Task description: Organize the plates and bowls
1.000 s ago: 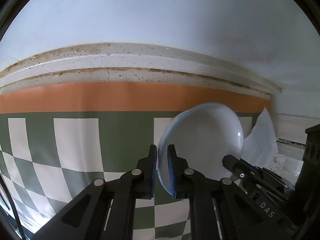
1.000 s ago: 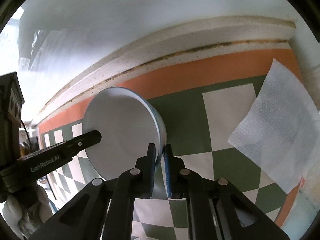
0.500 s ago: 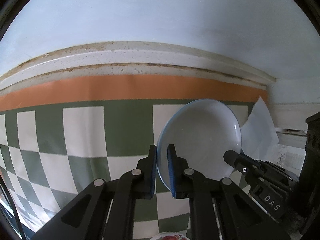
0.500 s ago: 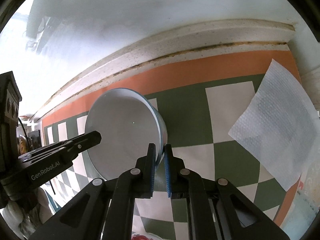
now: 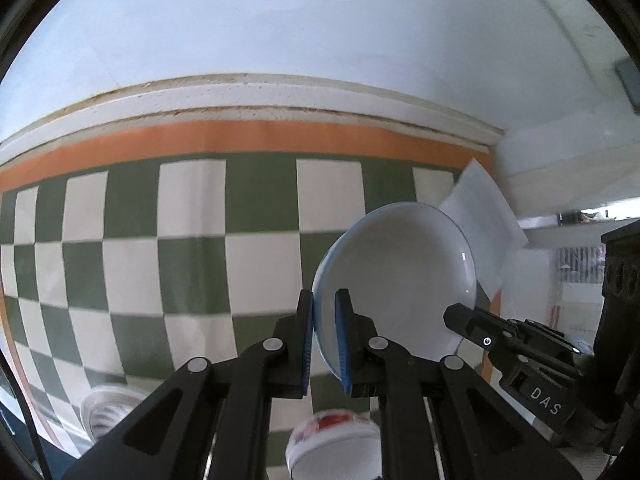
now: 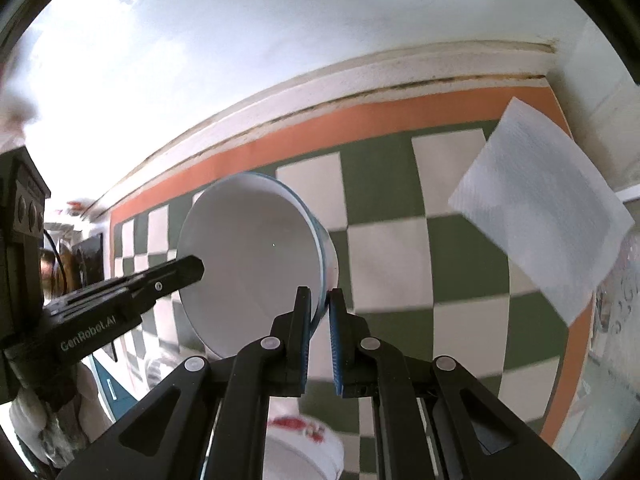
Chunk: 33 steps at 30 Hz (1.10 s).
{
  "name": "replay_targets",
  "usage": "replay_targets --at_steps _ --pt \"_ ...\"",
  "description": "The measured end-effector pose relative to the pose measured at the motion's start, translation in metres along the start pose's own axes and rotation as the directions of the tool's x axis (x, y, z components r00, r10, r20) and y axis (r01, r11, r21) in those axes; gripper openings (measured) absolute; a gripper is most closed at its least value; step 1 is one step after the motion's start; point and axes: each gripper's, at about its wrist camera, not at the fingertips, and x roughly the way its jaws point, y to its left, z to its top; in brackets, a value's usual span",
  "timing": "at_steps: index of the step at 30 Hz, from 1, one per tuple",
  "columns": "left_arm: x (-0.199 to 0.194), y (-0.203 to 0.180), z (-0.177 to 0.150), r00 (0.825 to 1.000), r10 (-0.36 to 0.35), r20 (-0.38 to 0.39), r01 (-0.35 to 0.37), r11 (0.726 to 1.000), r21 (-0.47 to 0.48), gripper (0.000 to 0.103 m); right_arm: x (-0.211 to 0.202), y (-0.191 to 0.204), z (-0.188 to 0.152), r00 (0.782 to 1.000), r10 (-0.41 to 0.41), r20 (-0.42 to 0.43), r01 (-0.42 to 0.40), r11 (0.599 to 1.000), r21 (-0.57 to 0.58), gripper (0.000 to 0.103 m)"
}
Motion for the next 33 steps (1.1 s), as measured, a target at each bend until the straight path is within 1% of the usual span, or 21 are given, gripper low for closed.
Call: replay_targets --at_steps 6,10,14,17,23,28,33 --pt "-0.025 -0.002 -0.054 1.000 -0.013 0.007 0.012 0.998 0.054 0.009 -0.033 0.001 -0.063 0.999 0.002 0.033 -0.002 1.000 0.005 0.010" --pt "-0.030 0.000 -0.092 1.000 -0.013 -0.008 0.013 0.997 0.072 0.009 -0.047 0.006 -0.111 0.999 0.003 0.045 -0.004 1.000 0.013 0.010" --pt "-0.030 0.004 -0.128 0.999 -0.014 -0.031 0.016 0.996 0.085 0.009 -0.049 0.007 -0.157 0.999 0.006 0.033 -0.007 1.000 0.025 0.010" --pt "-0.025 0.008 -0.144 0.999 -0.015 -0.045 0.019 0.996 0.086 0.009 -0.042 0.004 -0.186 1.000 0.006 0.014 -0.007 0.999 0.037 0.010" --pt "-0.017 0.011 -0.166 0.998 -0.005 -0.065 0.011 0.996 0.092 0.009 -0.032 -0.002 -0.212 1.000 0.002 -0.005 -0.002 0.999 0.050 0.010" --pt "-0.009 0.013 -0.177 0.997 0.008 -0.073 -0.001 0.996 0.090 0.009 -0.022 -0.007 -0.219 1.000 0.002 -0.024 -0.001 0.999 0.053 0.010" --pt "-0.006 0.011 -0.181 0.997 0.017 -0.069 -0.011 0.995 0.095 0.009 -0.014 -0.010 -0.224 0.999 -0.005 -0.037 0.007 0.999 0.053 0.010"
